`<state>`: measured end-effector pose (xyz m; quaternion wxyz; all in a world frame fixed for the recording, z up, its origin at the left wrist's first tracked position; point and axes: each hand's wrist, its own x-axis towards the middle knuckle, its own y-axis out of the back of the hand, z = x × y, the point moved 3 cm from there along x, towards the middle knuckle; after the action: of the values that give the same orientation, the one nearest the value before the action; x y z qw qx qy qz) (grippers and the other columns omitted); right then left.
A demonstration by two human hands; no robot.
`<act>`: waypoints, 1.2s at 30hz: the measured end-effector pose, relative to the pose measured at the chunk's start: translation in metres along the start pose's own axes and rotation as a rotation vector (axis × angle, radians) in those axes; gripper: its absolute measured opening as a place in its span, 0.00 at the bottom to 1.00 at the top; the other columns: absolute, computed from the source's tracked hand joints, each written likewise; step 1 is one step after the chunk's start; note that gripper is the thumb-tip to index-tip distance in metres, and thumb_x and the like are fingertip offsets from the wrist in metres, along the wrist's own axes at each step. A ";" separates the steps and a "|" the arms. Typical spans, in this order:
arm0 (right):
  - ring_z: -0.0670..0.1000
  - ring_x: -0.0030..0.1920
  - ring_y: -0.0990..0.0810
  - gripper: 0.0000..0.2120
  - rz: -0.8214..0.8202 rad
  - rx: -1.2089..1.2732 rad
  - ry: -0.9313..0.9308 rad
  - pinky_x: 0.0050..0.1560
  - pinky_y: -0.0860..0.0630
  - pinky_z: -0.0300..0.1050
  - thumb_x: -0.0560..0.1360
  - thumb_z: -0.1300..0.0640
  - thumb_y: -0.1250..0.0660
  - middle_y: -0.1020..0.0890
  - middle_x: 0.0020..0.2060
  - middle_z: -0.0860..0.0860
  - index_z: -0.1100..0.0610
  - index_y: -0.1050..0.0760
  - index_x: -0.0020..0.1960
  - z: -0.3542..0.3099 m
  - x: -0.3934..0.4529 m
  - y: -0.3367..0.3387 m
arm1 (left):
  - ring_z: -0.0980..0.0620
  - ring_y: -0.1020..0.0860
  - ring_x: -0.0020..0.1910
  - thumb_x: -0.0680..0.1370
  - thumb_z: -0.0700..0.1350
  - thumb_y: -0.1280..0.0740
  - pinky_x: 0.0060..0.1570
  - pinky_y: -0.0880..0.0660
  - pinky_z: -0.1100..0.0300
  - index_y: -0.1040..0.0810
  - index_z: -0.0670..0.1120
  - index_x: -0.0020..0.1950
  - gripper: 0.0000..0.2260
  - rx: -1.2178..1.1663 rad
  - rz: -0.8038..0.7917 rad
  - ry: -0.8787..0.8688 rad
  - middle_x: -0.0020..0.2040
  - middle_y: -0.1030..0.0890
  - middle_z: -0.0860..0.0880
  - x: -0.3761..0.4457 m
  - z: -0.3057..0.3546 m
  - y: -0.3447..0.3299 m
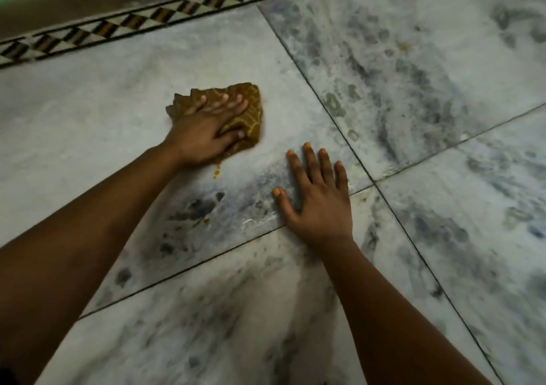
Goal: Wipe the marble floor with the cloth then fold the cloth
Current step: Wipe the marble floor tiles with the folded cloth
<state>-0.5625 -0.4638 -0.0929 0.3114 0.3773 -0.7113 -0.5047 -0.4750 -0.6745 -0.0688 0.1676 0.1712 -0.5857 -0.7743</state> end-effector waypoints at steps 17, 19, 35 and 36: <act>0.54 0.76 0.53 0.35 -0.012 -0.013 0.002 0.72 0.62 0.51 0.73 0.35 0.58 0.48 0.77 0.50 0.47 0.49 0.76 0.002 0.000 -0.003 | 0.37 0.37 0.71 0.75 0.65 0.42 0.71 0.43 0.45 0.36 0.49 0.73 0.31 0.004 0.039 0.346 0.73 0.36 0.40 0.045 -0.023 0.012; 0.54 0.76 0.53 0.35 -0.009 -0.019 0.004 0.72 0.62 0.51 0.73 0.35 0.58 0.48 0.77 0.50 0.47 0.49 0.76 0.003 0.001 -0.005 | 0.36 0.37 0.70 0.76 0.63 0.42 0.70 0.42 0.44 0.36 0.48 0.73 0.30 -0.025 0.030 0.352 0.73 0.36 0.38 0.069 -0.005 0.009; 0.54 0.76 0.52 0.35 -0.017 -0.016 0.019 0.73 0.61 0.51 0.72 0.34 0.59 0.48 0.76 0.50 0.47 0.48 0.76 0.001 0.001 -0.003 | 0.46 0.48 0.76 0.80 0.55 0.44 0.72 0.55 0.54 0.42 0.50 0.75 0.24 -0.184 0.017 0.367 0.77 0.46 0.46 0.037 0.039 0.014; 0.54 0.76 0.52 0.35 -0.017 -0.016 0.021 0.72 0.61 0.51 0.72 0.34 0.59 0.48 0.76 0.51 0.47 0.48 0.76 0.001 0.001 -0.002 | 0.48 0.48 0.76 0.81 0.54 0.43 0.73 0.56 0.54 0.42 0.49 0.75 0.24 -0.211 0.011 0.311 0.77 0.45 0.47 0.031 0.043 0.010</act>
<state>-0.5633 -0.4652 -0.0953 0.3175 0.3862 -0.7005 -0.5092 -0.5219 -0.6545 -0.0498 0.2774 0.2670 -0.4691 -0.7948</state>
